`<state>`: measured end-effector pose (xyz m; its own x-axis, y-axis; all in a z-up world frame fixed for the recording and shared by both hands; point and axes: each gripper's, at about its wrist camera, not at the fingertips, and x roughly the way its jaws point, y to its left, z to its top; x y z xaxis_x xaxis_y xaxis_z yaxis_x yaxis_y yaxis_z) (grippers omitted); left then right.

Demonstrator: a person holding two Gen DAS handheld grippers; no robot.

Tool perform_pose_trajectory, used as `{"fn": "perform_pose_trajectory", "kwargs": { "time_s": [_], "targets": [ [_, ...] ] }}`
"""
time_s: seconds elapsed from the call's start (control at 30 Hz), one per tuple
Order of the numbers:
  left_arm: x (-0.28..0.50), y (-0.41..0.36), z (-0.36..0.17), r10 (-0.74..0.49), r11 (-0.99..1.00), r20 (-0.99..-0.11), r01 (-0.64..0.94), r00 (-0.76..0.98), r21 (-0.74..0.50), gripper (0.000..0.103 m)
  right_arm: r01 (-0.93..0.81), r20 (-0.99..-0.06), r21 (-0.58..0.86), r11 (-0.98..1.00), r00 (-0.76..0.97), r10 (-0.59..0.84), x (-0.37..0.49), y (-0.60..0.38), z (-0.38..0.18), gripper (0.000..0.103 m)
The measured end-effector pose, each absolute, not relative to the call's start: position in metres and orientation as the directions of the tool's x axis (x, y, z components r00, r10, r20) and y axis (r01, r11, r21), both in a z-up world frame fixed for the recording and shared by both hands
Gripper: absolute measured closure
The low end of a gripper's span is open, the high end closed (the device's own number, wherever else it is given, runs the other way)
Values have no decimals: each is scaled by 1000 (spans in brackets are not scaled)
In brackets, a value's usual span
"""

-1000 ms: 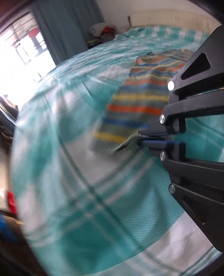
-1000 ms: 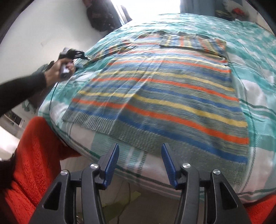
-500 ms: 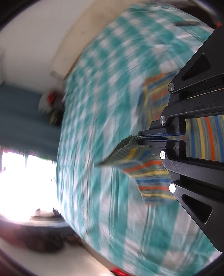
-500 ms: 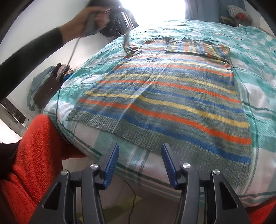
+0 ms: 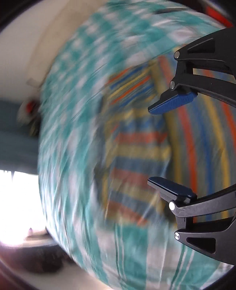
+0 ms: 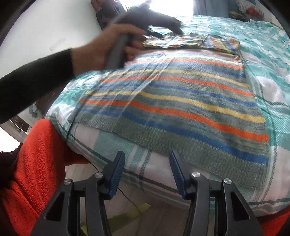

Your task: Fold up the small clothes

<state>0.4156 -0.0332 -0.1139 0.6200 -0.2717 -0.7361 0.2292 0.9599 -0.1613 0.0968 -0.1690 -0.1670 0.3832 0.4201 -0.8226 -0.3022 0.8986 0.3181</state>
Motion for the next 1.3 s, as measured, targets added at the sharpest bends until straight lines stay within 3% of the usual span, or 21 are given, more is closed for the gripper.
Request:
{"fn": "perform_pose_trajectory", "kwargs": {
  "time_s": [0.07, 0.13, 0.17, 0.2, 0.27, 0.33, 0.5, 0.6, 0.7, 0.83, 0.97, 1.1, 1.23, 1.3],
  "targets": [
    [438, -14, -129, -191, 980, -785, 166, 590, -114, 33, -305, -823, 317, 898, 382, 420, 98, -167, -168, 52],
    [458, -2, -166, -22, 991, -872, 127, 490, 47, 70, -308, -823, 314, 898, 383, 419, 99, -165, -167, 52],
    [459, 8, -181, 52, 988, -894, 109, 446, 112, 101, -307, -824, 312, 899, 384, 417, 99, -165, -167, 52],
    [458, 23, -191, 87, 990, -900, 67, 427, 127, 100, -305, -824, 312, 900, 384, 416, 99, -165, -167, 52],
    [451, 51, -186, 121, 993, -888, -50, 444, 111, 96, -302, -825, 312, 901, 385, 414, 98, -166, -167, 52],
    [447, 69, -179, 54, 995, -897, -102, 438, 10, 92, -300, -826, 313, 901, 382, 415, 98, -168, -168, 52],
    [423, 63, -148, -36, 994, -826, -63, 563, -86, 26, -307, -822, 317, 897, 384, 421, 99, -166, -167, 51],
    [416, 41, -149, -6, 1000, -797, 0, 604, -8, 14, -302, -822, 314, 900, 389, 417, 99, -166, -167, 51],
    [436, 38, -194, 149, 986, -887, 2, 437, 167, 17, -276, -823, 314, 908, 398, 406, 99, -171, -166, 51],
    [409, 67, -173, 73, 996, -883, -73, 464, 43, 18, -212, -811, 302, 930, 455, 367, 100, -191, -154, 51],
    [347, 78, -144, 0, 1000, -859, -18, 512, -10, 19, -154, -808, 232, 960, 519, 278, 108, -219, -142, 51],
    [250, 66, -134, -107, 993, -846, 93, 523, -68, 10, -105, -819, 193, 976, 530, 219, 129, -241, -138, 51],
    [179, 42, -171, -104, 987, -881, 154, 462, -36, 8, -103, -862, 118, 988, 483, 153, 137, -236, -158, 50],
    [156, 38, -179, -79, 989, -850, 145, 521, -3, 5, -95, -887, 78, 992, 448, 112, 133, -232, -175, 48]
  ]
}}
